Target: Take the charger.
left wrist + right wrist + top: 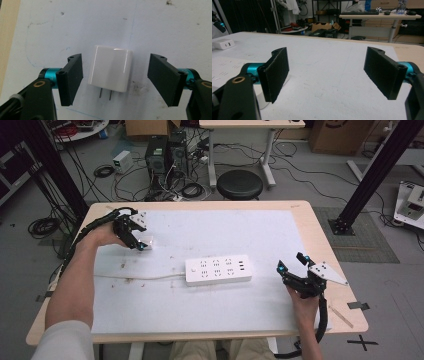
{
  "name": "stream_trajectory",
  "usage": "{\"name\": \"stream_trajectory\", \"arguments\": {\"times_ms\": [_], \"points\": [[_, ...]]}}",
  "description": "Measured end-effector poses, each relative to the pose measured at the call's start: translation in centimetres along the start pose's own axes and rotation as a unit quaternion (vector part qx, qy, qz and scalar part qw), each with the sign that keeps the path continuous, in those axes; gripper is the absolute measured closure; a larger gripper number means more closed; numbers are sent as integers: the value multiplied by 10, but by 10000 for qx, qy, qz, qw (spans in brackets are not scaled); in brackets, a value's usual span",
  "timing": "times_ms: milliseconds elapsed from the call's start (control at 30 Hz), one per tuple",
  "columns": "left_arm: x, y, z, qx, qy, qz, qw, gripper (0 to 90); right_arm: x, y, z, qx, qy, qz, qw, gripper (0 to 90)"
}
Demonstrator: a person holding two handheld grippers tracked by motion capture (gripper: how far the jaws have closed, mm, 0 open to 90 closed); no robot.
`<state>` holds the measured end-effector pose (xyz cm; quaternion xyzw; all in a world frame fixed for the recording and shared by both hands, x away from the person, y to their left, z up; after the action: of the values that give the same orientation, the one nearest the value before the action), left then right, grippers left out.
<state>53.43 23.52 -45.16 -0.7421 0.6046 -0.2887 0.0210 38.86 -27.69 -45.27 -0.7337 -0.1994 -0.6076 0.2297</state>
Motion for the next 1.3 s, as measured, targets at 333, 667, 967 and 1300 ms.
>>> {"name": "stream_trajectory", "arguments": {"times_ms": [333,667,967,1300], "points": [[-9,-1,21,-389,82,-111,9991,287,0,-1,0,-29,-14,-64,10000,208],[-15,0,28,-438,24,-144,9989,306,0,-2,1,-45,-49,-146,9999,208],[-19,1,30,-382,-11,-228,9990,325,-1,-3,2,-61,-86,-160,9998,209],[-19,0,34,-362,-44,-161,9992,378,-1,-3,3,-74,-107,-163,9998,209]]}}
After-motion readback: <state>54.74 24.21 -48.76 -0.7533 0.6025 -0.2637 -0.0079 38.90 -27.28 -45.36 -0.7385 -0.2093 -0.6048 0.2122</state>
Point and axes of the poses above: each handheld gripper's, and its own axes: z roughly forward along the jaws, x roughly out of its top, y roughly to its right, the point moved 8 cm from there along z, roughly forward along the jaws, and after that the axes turned 11 degrees about x, right-handed, at the moved point
